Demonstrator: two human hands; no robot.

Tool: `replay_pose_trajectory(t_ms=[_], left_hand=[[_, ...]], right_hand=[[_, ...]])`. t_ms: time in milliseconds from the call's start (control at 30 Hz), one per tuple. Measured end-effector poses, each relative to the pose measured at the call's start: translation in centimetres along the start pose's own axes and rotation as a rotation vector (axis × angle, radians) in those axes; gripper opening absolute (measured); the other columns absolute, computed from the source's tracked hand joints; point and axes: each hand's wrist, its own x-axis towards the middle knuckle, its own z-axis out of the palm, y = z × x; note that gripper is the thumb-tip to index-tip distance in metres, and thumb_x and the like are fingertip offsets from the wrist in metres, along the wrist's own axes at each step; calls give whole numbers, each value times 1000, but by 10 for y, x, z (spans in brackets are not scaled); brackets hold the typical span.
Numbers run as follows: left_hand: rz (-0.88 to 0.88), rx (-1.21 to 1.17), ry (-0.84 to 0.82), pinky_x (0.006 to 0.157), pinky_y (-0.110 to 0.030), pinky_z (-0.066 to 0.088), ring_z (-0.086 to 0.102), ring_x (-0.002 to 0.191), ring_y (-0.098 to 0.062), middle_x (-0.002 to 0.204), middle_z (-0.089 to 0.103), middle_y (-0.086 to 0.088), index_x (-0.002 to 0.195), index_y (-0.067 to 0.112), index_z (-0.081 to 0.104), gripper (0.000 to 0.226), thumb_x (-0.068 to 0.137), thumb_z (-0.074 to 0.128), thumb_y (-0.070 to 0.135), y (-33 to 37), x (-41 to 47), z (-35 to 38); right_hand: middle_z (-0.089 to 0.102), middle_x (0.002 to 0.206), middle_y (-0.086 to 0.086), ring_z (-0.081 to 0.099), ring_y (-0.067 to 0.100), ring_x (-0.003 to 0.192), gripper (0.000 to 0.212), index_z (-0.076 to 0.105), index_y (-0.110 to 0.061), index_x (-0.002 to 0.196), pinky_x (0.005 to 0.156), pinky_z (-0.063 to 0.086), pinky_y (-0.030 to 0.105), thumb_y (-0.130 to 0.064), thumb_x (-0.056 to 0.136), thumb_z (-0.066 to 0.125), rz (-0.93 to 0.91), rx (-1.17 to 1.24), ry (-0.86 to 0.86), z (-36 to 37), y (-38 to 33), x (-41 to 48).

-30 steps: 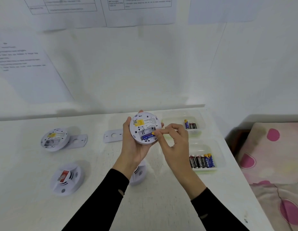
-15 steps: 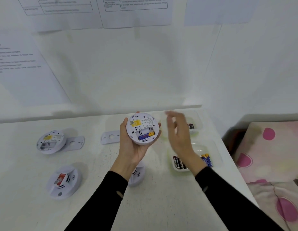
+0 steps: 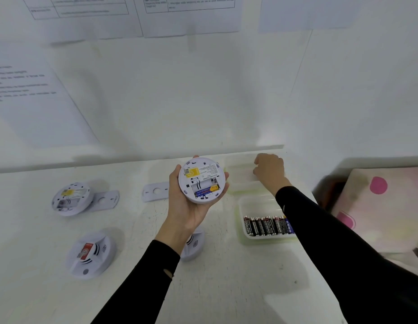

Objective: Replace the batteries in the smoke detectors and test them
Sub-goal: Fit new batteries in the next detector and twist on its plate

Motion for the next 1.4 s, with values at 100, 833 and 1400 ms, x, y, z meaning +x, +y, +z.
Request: replay_pose_trajectory(t_ms=[100,833,1400], left_hand=[[0,-8,-8,92,-54,55,62,113,-48,128,64,-19,129,20,58,50,93,46,52,0,1,0],[15,94,71,92,-50,55,66,106,-34,117,69,-17,123,15,62,52,98,38,54,-1,11,-8],[-71,120,79,95,-48,51,68,100,-31,114,69,-17,111,13,74,55,97,42,56,4,6,-11]], right_hand=[[65,107,7,55,29,108,24,64,-13,106,87,36,30,-14,83,59,6,34,-24,0,3,-2],[67,91,-1,62,7,85,15,66,-6,97,78,48,21,0,83,69,-705,1014,302,-76,-64,-126],[47,144,6,43,28,133,33,63,-36,125,107,30,50,-42,93,54,-976,331,474,-34,-47,-124]])
